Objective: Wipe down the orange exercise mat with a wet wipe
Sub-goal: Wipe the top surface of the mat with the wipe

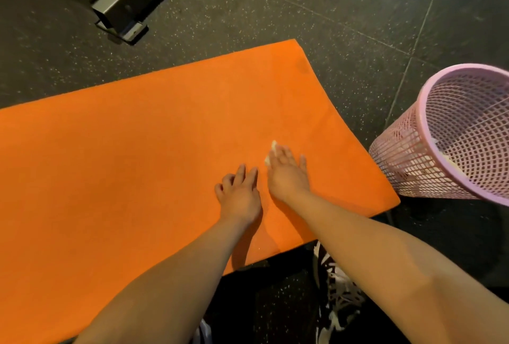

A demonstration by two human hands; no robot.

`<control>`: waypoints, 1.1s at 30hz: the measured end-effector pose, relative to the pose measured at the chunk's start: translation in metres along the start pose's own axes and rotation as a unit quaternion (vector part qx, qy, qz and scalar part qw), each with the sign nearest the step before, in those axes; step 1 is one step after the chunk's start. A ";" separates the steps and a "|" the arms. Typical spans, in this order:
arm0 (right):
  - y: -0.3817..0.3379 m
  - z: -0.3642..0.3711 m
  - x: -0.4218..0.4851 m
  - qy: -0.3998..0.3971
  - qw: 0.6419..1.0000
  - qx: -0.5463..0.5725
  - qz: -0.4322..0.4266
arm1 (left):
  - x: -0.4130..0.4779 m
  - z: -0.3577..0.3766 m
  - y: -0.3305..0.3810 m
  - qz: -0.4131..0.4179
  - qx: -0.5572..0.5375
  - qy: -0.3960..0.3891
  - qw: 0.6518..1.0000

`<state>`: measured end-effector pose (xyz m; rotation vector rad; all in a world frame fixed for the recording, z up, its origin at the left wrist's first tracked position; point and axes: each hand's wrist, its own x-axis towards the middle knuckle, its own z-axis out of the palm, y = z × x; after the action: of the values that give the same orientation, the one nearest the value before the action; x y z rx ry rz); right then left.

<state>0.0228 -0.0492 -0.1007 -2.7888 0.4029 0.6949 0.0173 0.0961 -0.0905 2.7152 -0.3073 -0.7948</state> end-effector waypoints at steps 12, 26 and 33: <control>0.012 -0.006 0.033 0.037 0.998 -0.008 0.054 | 0.044 0.001 -0.004 -0.015 0.006 0.011 1.000; -0.023 -0.008 0.014 -0.013 1.000 0.016 0.011 | 0.037 -0.009 -0.010 -0.001 -0.009 -0.003 1.000; -0.009 -0.014 0.043 0.001 0.997 0.054 0.063 | 0.056 -0.022 -0.012 -0.019 -0.001 0.021 1.000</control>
<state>0.0681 -0.0537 -0.1087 -2.6806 0.6022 0.6750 0.0769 0.0968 -0.1041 2.7388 -0.2449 -0.7483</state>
